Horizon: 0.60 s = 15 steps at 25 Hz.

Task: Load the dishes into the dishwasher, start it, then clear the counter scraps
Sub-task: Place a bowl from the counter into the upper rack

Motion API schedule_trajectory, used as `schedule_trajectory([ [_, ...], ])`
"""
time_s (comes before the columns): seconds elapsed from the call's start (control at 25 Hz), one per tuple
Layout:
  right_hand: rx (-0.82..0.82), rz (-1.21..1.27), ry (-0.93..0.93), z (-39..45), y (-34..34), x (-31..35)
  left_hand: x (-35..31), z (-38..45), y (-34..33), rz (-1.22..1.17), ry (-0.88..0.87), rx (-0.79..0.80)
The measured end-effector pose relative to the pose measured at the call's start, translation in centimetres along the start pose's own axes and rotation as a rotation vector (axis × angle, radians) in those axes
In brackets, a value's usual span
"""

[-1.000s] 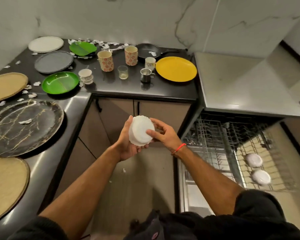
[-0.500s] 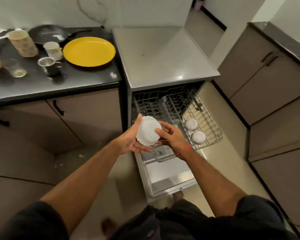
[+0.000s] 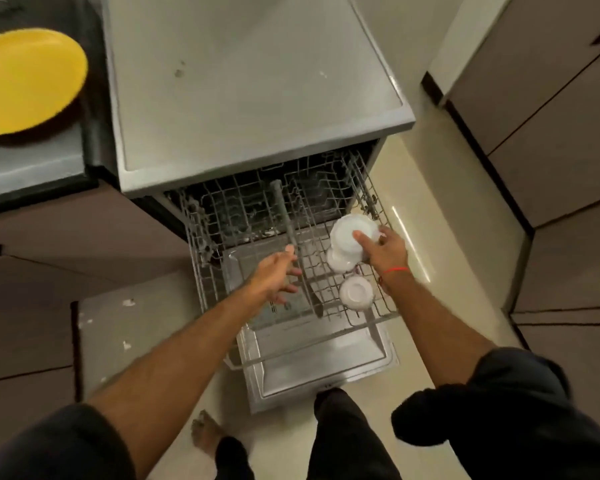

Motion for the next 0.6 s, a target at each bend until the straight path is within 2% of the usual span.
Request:
schedule_trajectory([
  [0.12,-0.06,-0.212,-0.009,7.6,-0.8,0.2,-0.4,3.0,-1.8,-0.056,0.016,-0.071],
  [0.24,-0.021,-0.248,-0.038,12.7,-4.1,-0.5,1.0,5.0,-2.8,-0.056,0.024,-0.089],
  [0.36,0.016,-0.319,-0.048,15.0,-7.9,-1.6,2.6,6.0,-2.3,-0.08,0.048,-0.131],
  [0.52,-0.044,-0.606,0.0,16.2,-10.4,-1.8,4.5,6.1,-1.1,-0.072,0.077,-0.147],
  [0.6,-0.054,-0.673,-0.05,16.7,-10.7,-1.6,5.2,5.7,-0.4,-0.071,0.079,-0.154],
])
Point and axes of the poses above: each hand's wrist, its own z-axis towards the middle knuckle, its own y-axis out of the back of the hand, x = y × z, the point moved 8 cm from there along z, towards the middle knuckle, and after that the axes turned 9 degrees about -y, right-handed, at the moved point
